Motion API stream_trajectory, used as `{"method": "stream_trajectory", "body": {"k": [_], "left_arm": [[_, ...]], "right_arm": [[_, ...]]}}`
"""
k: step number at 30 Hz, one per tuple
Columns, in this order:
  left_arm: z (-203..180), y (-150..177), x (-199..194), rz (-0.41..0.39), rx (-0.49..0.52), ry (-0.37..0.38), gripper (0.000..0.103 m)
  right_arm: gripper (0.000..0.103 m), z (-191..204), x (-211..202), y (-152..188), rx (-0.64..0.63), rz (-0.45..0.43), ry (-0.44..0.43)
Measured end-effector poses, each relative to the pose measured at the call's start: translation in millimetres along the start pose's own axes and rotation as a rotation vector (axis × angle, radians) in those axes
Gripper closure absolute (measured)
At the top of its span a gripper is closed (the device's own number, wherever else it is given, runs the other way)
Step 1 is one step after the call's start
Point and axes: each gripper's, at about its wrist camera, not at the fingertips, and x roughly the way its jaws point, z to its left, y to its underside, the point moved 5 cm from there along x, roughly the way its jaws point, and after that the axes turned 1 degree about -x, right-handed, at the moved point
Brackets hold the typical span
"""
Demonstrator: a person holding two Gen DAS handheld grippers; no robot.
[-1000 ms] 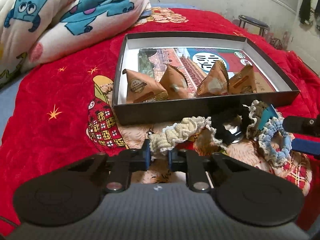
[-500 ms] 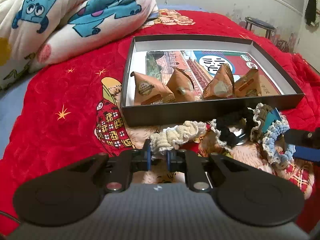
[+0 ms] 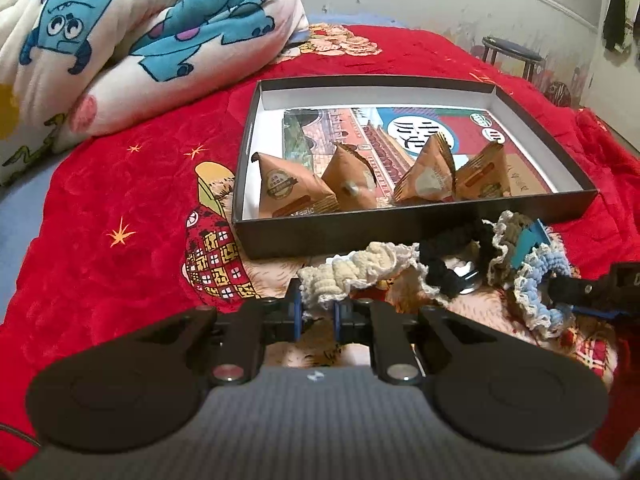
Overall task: Organize objects
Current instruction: 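Grasp the beige rope scrunchie with the left tool while the right tool grasps the light-blue crochet scrunchie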
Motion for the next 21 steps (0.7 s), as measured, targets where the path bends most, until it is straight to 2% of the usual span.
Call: {"method": "stream_trajectory", "body": {"k": [2, 9, 21], "left_arm": [[0.2, -0.8, -1.8, -0.006, -0.009, 0.009, 0.085], [-1.6, -4.7, -10.1, -0.006, -0.068, 0.073, 0.085], [-4.1, -7.7, -18.3, -0.039, -0.085, 0.103, 0.085]], "right_arm": [[0.09, -3.2, 0.5, 0.0, 0.018, -0.001, 0.012], [0.09, -5.4, -2.9, -2.5, 0.053, -0.008, -0.013], [0.09, 10.1, -24.6, -7.8, 0.053, -0.064, -0.162]]}}
